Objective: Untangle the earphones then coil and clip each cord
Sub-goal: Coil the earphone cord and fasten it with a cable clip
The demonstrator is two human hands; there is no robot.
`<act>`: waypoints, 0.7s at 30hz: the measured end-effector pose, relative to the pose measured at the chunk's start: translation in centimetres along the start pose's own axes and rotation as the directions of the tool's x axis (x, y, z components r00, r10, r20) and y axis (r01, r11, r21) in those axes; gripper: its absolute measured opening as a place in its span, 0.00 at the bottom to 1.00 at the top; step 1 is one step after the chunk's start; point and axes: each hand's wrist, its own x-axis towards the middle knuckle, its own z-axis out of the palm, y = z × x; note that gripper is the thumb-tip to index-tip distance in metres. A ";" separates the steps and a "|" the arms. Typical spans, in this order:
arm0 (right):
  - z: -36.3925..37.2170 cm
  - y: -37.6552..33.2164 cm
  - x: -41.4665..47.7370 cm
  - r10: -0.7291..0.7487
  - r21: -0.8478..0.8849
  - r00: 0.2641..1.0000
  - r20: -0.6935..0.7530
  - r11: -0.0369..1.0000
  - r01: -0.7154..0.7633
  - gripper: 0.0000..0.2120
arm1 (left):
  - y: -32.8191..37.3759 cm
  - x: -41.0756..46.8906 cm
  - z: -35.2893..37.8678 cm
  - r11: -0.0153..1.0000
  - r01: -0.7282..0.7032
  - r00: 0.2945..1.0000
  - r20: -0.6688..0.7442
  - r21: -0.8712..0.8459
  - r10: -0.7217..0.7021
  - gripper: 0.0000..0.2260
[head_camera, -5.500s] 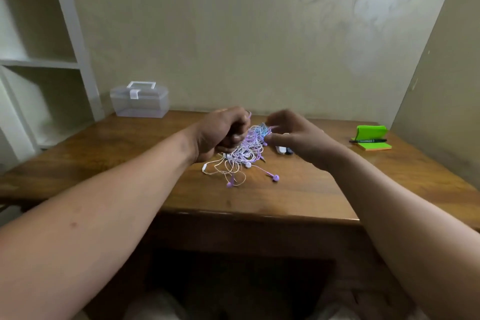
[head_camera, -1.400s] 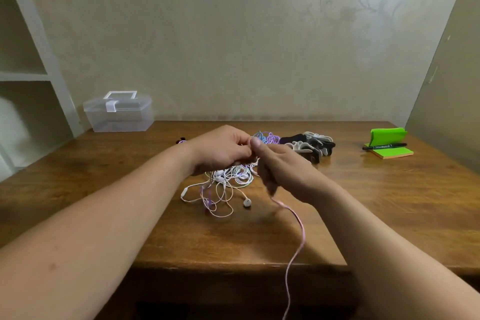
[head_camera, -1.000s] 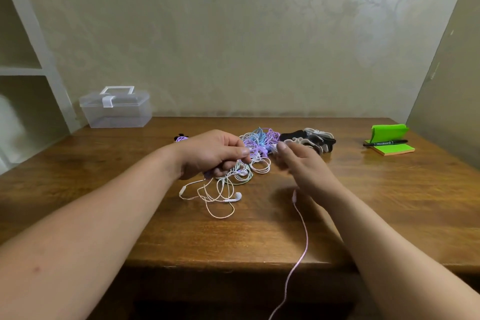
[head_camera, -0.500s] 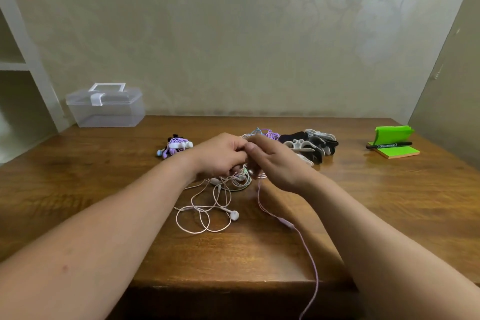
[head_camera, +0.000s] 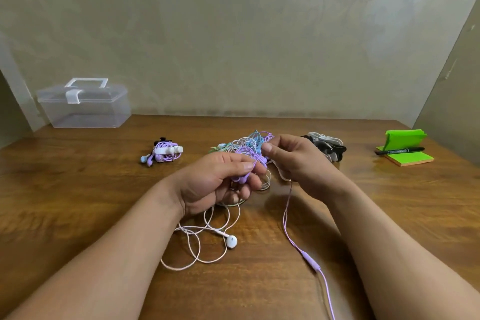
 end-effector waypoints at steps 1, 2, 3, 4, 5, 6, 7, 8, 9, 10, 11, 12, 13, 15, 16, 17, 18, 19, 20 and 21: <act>0.0 0.0 0.0 -0.008 0.007 1.000 -0.009 1.000 0.008 0.13 | -0.2 0.0 0.0 1.000 0.000 1.000 0.008 -0.001 0.000 0.14; -0.2 0.1 0.1 -0.013 0.014 1.000 -0.021 1.000 0.013 0.13 | -0.3 0.1 0.2 1.000 0.000 1.000 0.022 0.015 -0.001 0.13; -0.3 0.0 0.1 -0.017 0.017 0.999 -0.033 1.000 0.018 0.13 | -0.2 0.1 0.3 0.999 -0.002 0.999 0.034 0.040 0.001 0.13; -0.5 0.1 0.1 -0.019 0.016 0.999 -0.045 1.000 0.020 0.13 | -0.4 0.3 0.6 0.998 -0.005 0.999 0.043 0.056 0.003 0.13; -0.6 0.0 0.0 -0.022 0.016 0.999 -0.046 1.000 0.023 0.13 | -0.5 0.4 0.8 0.998 -0.019 0.999 0.037 0.064 0.017 0.13; -0.5 0.0 0.0 -0.023 0.022 0.999 -0.035 0.999 0.024 0.13 | -0.6 0.5 1.0 0.997 -0.040 0.999 0.023 0.061 0.039 0.13; -0.5 0.1 -0.1 -0.021 0.037 1.000 -0.018 0.999 0.021 0.13 | -0.7 0.7 1.1 0.997 -0.062 0.998 0.003 0.048 0.062 0.13; -0.3 0.2 -0.1 -0.013 0.059 1.000 -0.003 0.998 0.014 0.13 | -0.8 0.8 1.1 0.996 -0.082 0.996 -0.020 0.030 0.083 0.14; -0.2 0.3 -0.2 -0.003 0.080 1.000 0.010 0.997 0.002 0.14 | -0.8 0.9 1.1 0.995 -0.100 0.994 -0.041 0.011 0.101 0.14; -0.1 0.3 -0.2 0.009 0.094 1.000 0.020 0.996 -0.011 0.15 | -0.8 0.9 1.0 0.993 -0.115 0.992 -0.058 -0.006 0.115 0.15; 0.0 0.5 -0.1 0.021 0.097 0.999 0.028 0.995 -0.023 0.16 | -0.8 1.0 0.9 0.992 -0.126 0.990 -0.066 -0.026 0.124 0.15; 0.1 0.6 -0.1 0.032 0.090 0.999 0.036 0.995 -0.035 0.17 | -0.8 1.0 0.8 0.990 -0.134 0.989 -0.065 -0.049 0.131 0.15; 0.2 0.7 -0.1 0.042 0.080 0.998 0.040 0.996 -0.045 0.16 | -0.8 1.0 0.8 0.987 -0.143 0.988 -0.060 -0.068 0.139 0.15; 0.5 0.7 -0.2 0.055 0.072 0.997 0.046 0.996 -0.058 0.12 | -0.8 1.0 0.8 0.981 -0.176 0.983 -0.063 -0.087 0.171 0.15; 0.7 0.7 -0.3 0.060 0.070 0.997 0.050 0.996 -0.063 0.12 | -0.8 1.0 0.9 0.976 -0.198 0.978 -0.079 -0.093 0.191 0.15; 0.8 0.7 -0.4 0.064 0.066 0.996 0.053 0.995 -0.068 0.12 | -0.7 1.1 0.9 0.970 -0.219 0.972 -0.104 -0.101 0.209 0.16; 1.1 0.6 -0.4 0.068 0.053 0.996 0.055 0.996 -0.071 0.10 | -0.7 1.1 0.8 0.964 -0.241 0.964 -0.139 -0.112 0.225 0.16; 1.3 0.5 -0.5 0.075 0.038 0.996 0.054 0.996 -0.077 0.09 | -0.6 1.3 0.7 0.958 -0.261 0.955 -0.178 -0.117 0.238 0.17; 1.6 0.5 -0.7 0.086 0.021 0.995 0.056 0.996 -0.087 0.10 | -0.6 1.4 0.5 0.954 -0.277 0.944 -0.215 -0.110 0.250 0.17; 1.9 0.5 -0.7 0.099 0.004 0.993 0.063 0.995 -0.100 0.12 | -0.6 1.6 0.3 0.954 -0.286 0.934 -0.247 -0.088 0.258 0.18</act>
